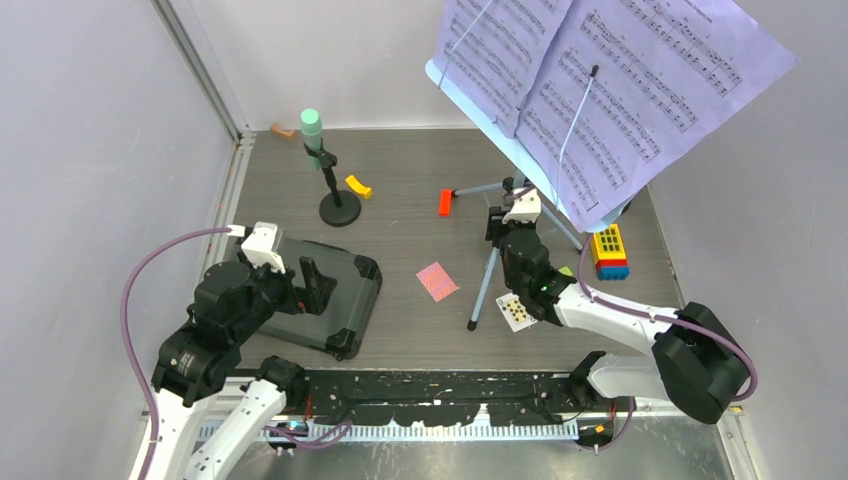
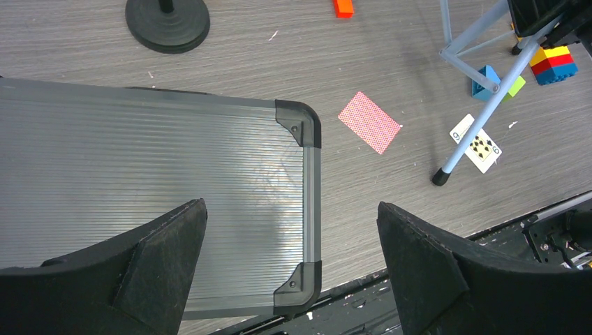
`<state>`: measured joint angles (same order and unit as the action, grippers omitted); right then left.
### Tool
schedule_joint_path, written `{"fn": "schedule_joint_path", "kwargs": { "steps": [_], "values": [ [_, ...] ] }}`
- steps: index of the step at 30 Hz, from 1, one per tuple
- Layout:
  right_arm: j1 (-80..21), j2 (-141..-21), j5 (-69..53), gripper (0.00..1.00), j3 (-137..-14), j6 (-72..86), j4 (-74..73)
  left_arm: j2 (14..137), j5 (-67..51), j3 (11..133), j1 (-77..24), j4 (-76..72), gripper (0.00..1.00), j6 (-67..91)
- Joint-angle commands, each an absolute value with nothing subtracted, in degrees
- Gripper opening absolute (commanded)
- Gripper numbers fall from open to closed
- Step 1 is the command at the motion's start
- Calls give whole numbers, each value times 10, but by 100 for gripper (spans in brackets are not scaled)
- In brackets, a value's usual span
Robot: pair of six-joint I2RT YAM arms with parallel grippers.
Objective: Pack up the instrument practice props
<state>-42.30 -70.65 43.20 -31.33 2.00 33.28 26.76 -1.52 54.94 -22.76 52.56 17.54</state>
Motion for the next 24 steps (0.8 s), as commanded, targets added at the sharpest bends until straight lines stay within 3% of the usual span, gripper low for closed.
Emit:
{"fn": "schedule_joint_path", "kwargs": {
  "steps": [1,10,24],
  "values": [
    [-423,-696,293,13,-295,9,327,268,-11,546,-228,498,95,172],
    [-392,-693,108,12,-283,8,321,268,-11,547,-229,498,95,173],
    [-363,-788,-127,7,-347,-31,283,269,-9,547,-229,499,95,173]
  ]
}}
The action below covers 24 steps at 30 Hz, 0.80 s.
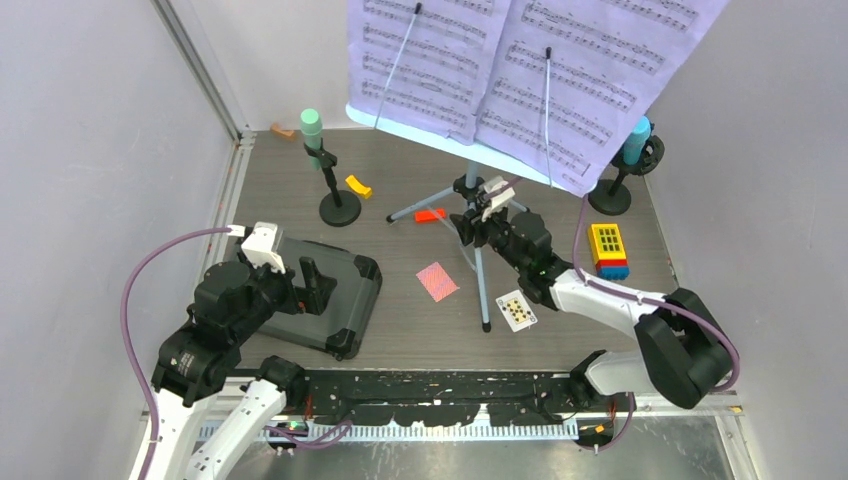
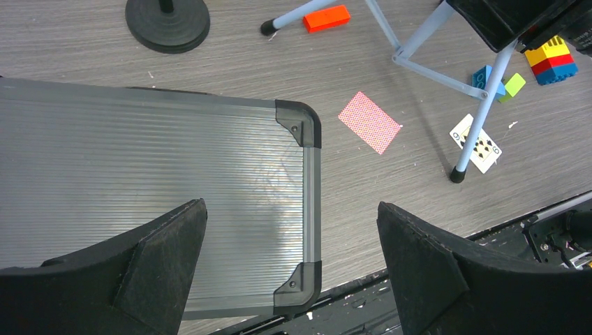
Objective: Pack up the instrument practice props
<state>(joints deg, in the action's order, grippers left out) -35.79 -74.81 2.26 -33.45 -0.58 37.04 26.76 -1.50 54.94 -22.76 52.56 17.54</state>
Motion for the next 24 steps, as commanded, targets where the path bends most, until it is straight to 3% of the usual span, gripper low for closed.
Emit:
{"fn": "schedule_joint_path", "kwargs": {
  "steps": [1,19,21,24],
  "values": [
    [-362,-791,-141,8,-358,-38,275,269,-9,546,-229,498,95,173],
    [-332,-839,-237,7,-440,-155,142,269,-8,546,-228,499,95,172],
    [-330,-837,-235,12,-439,-154,144,269,-7,546,-229,499,95,172],
    [-330,-830,-228,29,-434,-146,155,267,-6,545,-229,499,95,172]
  ]
}}
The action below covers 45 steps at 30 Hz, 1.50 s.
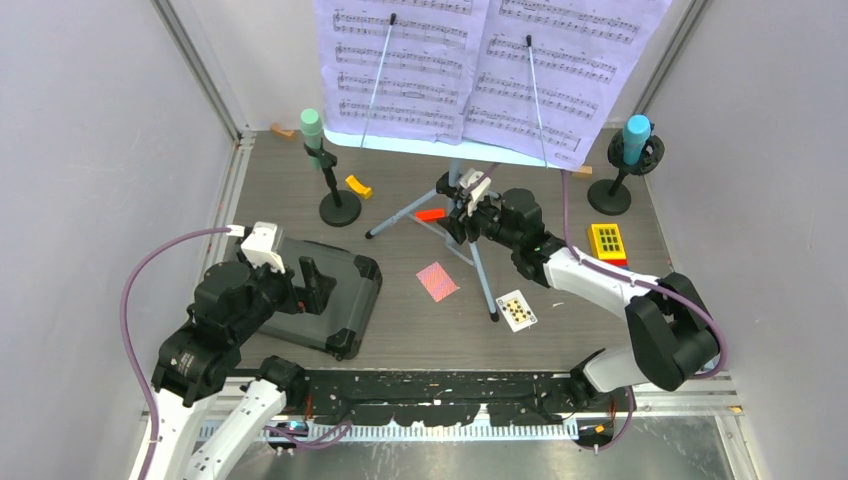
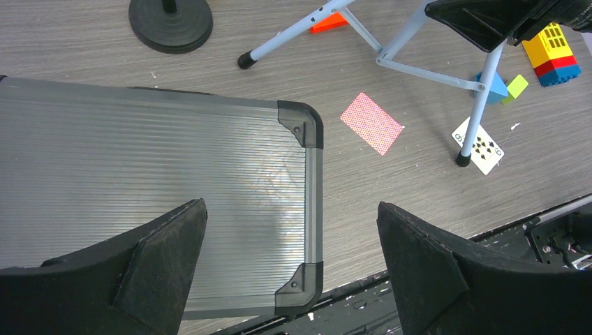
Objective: Pack up the instrument practice props
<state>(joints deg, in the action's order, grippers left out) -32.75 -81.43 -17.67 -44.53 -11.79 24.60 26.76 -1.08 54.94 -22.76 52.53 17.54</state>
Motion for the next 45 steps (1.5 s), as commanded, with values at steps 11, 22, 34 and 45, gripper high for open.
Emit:
{"fn": "schedule_joint_path", "kwargs": {
  "steps": [11,22,34,45],
  "values": [
    [-330,-775,-175,64,-368,-53,300,266,-7,545,-229,498,95,172],
    [-330,-741,-164,84,-332,46,402,265,-6,545,-229,498,95,172],
    [-330,-557,-49,85,-203,108,427,266,-6,546,-228,498,95,172],
    [-331,-192,69,82,-182,239,84,279,17,608,-228,518,92,175]
  ]
}}
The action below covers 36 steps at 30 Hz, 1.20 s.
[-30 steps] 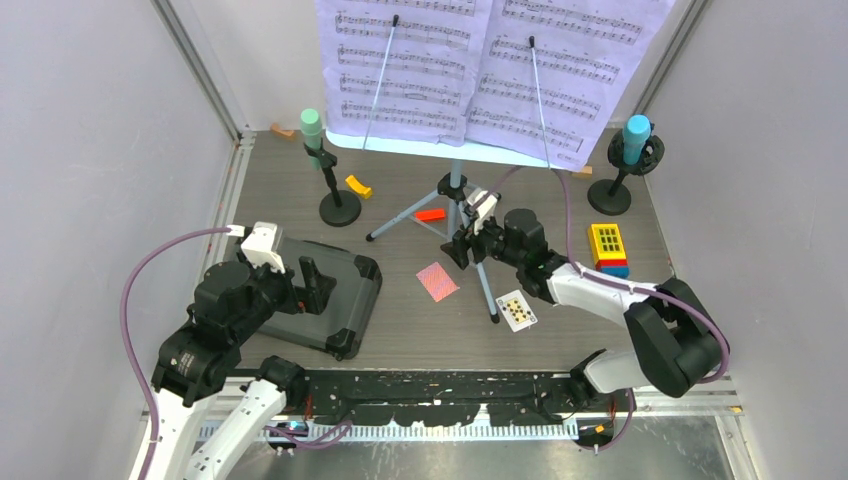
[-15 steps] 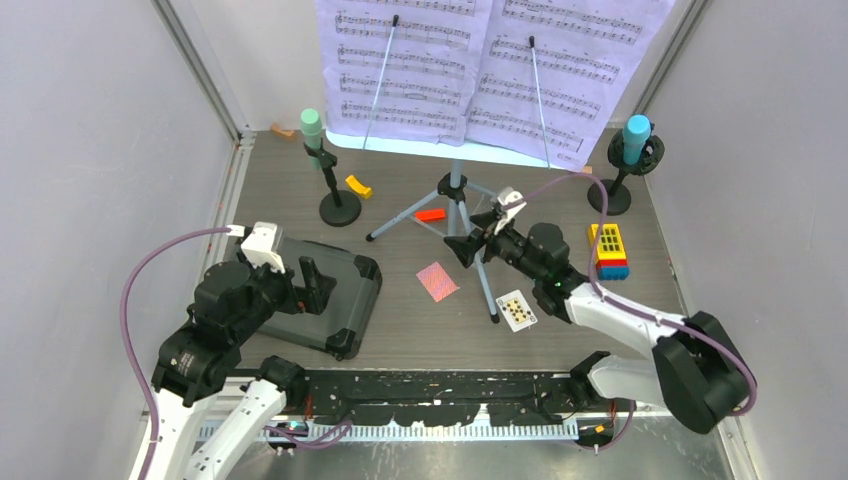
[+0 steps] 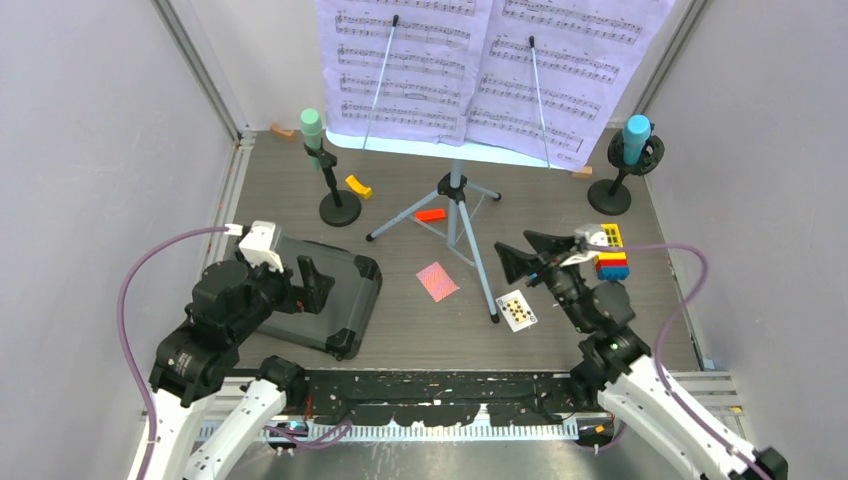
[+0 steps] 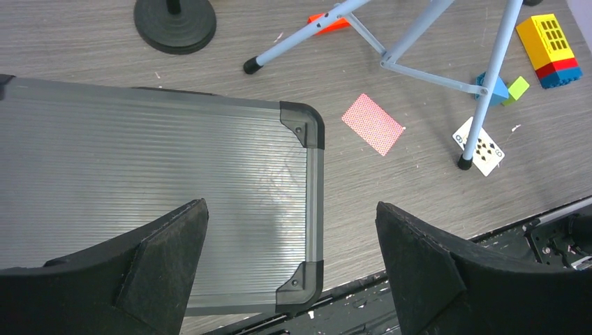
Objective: Pack up the instrument practice props
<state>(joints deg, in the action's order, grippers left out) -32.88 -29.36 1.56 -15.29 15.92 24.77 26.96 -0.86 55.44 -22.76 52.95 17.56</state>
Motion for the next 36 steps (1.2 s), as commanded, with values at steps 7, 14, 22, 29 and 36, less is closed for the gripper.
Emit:
{"fn": "schedule_joint_path", "kwargs": {
  "steps": [7,14,22,29,36],
  "values": [
    [-331,-49,73,77,-237,351,-59,323,45,749,-228,527,94,176],
    [-331,-80,80,75,-445,348,-200,429,21,928,-228,559,97,174],
    [-331,-301,2,74,-789,302,-393,531,-31,1121,-228,580,99,169],
    [-331,-458,-83,73,-980,289,-390,599,-89,1231,-228,559,98,175],
    [-330,-584,-37,72,-1120,315,-351,651,-169,1264,-228,489,88,203]
  ]
}}
